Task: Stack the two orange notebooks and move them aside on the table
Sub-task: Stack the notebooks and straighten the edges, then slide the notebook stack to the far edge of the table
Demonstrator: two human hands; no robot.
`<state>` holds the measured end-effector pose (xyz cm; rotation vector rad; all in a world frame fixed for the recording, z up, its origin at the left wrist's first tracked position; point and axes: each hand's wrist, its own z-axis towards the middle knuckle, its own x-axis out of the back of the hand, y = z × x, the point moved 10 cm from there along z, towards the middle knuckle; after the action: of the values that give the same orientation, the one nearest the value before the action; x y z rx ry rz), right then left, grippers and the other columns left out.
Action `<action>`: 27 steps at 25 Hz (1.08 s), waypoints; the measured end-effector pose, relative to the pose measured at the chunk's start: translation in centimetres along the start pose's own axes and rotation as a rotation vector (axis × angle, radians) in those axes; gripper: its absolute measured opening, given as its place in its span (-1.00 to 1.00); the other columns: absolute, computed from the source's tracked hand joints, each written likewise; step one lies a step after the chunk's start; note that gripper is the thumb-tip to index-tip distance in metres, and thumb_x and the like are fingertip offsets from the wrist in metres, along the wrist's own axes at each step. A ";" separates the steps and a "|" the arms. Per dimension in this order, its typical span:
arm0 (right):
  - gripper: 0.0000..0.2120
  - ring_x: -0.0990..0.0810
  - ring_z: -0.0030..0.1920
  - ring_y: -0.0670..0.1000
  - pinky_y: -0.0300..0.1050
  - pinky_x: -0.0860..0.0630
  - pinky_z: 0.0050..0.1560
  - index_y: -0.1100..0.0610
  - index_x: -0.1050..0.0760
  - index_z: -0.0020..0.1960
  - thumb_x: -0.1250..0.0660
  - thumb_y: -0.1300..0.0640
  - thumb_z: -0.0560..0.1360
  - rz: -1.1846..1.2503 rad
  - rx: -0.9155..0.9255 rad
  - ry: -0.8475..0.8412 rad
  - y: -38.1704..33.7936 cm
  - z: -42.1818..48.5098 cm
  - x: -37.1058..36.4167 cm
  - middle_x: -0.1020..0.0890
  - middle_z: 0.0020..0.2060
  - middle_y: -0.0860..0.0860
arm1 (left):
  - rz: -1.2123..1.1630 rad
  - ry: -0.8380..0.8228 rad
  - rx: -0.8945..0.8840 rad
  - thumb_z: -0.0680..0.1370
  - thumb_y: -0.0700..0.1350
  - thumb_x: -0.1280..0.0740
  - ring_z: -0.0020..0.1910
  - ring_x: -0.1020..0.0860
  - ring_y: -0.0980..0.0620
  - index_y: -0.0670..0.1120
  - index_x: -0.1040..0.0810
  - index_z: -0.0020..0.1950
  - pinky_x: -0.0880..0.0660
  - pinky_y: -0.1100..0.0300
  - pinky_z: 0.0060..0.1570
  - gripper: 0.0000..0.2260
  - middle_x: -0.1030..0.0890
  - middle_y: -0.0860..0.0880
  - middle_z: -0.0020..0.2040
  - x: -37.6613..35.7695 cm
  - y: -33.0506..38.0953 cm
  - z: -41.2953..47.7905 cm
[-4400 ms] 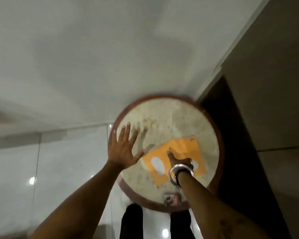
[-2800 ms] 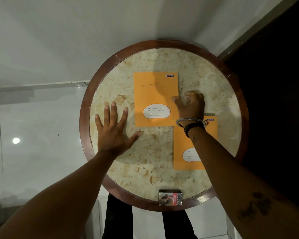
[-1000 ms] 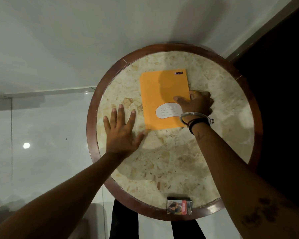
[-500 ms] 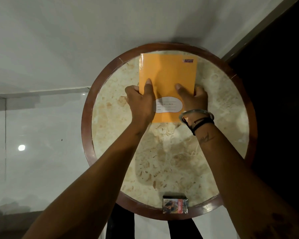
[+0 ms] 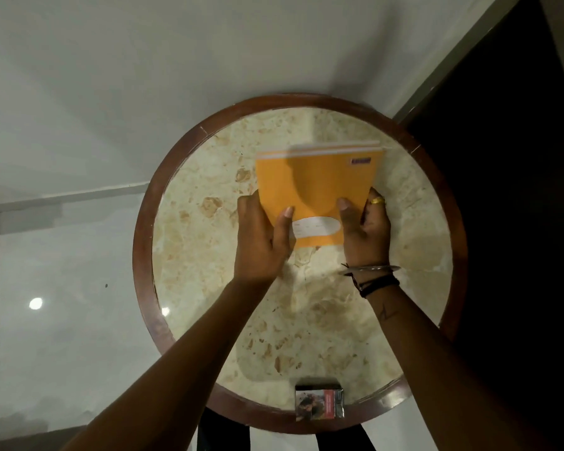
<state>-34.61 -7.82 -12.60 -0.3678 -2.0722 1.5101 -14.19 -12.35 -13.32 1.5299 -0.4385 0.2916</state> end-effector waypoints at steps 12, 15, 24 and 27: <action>-0.81 -0.60 -0.09 0.14 -0.04 -0.50 -0.09 0.14 -0.61 0.03 -0.44 0.08 0.45 -0.321 -0.307 0.129 4.5 13.9 5.9 -0.66 -0.05 0.08 | 0.160 -0.100 0.465 0.54 0.06 -0.51 -0.40 -0.38 0.00 -0.07 -0.25 -0.39 -0.24 0.16 -0.44 -0.49 -0.36 0.00 -0.41 -11.2 1.1 9.6; -0.73 -0.63 0.08 0.19 0.06 -0.57 0.04 0.16 -0.59 0.09 -0.44 0.07 0.44 -0.383 -0.278 0.140 5.4 14.8 6.0 -0.65 0.11 0.12 | 0.244 -0.095 0.395 0.57 0.12 -0.45 -0.26 -0.51 -0.10 -0.14 -0.39 -0.32 -0.33 0.13 -0.33 -0.54 -0.49 -0.14 -0.23 -11.4 1.4 9.6; -0.43 -0.48 0.19 0.28 0.11 -0.42 0.19 0.21 -0.48 0.30 -0.34 -0.13 0.43 -0.686 0.376 0.001 0.3 0.3 5.5 -0.52 0.17 0.26 | 0.778 0.088 -0.036 0.55 0.43 -0.22 0.43 -0.47 -0.25 -0.09 -0.51 0.50 -0.38 -0.20 0.36 -0.27 -0.48 -0.23 0.48 0.3 -0.1 3.0; -0.30 -0.44 0.22 0.19 0.11 -0.42 0.18 0.12 -0.45 0.32 -0.31 -0.33 0.37 -0.845 0.541 -0.544 3.3 -12.5 2.1 -0.54 0.21 0.20 | 0.867 -0.249 0.054 0.51 0.52 -0.17 0.68 0.00 -0.27 0.05 -0.07 0.71 0.13 -0.42 0.52 -0.09 0.00 -0.21 0.71 2.4 -6.5 -1.1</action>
<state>-29.52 4.22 -12.35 1.0853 -1.6777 1.5890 -9.01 -11.71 -18.05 1.3564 -1.2984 0.7879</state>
